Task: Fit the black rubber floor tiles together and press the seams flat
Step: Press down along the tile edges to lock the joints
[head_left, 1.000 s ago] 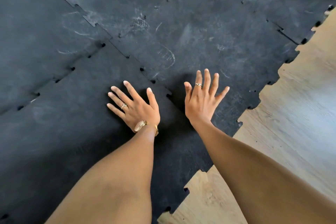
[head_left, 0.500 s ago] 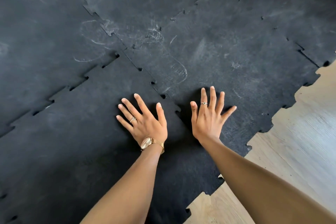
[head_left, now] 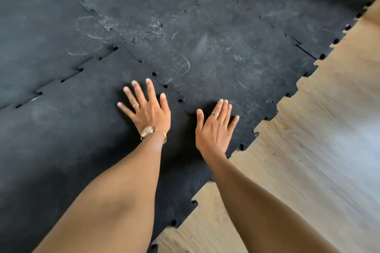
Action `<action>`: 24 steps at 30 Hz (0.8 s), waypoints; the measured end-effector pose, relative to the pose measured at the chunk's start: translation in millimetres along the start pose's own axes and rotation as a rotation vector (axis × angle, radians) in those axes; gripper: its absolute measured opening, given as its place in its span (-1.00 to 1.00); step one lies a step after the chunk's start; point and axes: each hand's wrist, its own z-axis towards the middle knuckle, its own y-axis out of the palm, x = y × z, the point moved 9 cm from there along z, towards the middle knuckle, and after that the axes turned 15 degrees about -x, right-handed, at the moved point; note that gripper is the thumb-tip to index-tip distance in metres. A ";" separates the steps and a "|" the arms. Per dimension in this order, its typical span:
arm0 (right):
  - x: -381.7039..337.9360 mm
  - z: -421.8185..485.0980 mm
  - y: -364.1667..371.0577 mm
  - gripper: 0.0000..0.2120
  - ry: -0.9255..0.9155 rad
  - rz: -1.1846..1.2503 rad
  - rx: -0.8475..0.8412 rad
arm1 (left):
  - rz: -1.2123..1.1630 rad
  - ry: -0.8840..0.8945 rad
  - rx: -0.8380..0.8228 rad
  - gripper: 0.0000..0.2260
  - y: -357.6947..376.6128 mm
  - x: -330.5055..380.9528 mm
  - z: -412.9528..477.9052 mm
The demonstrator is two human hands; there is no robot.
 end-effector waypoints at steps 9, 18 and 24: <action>46.4 -107.9 38.1 -0.06 0.130 0.109 0.041 | 0.614 0.833 -0.276 -0.13 24.0 88.5 -70.0; 37.9 -109.6 21.8 -0.17 -0.040 0.329 0.121 | 0.725 0.761 -0.236 -0.16 -0.6 120.6 -72.2; 35.4 -108.7 22.4 -0.19 -0.062 0.346 0.133 | 0.739 0.737 -0.277 -0.17 0.0 116.9 -70.8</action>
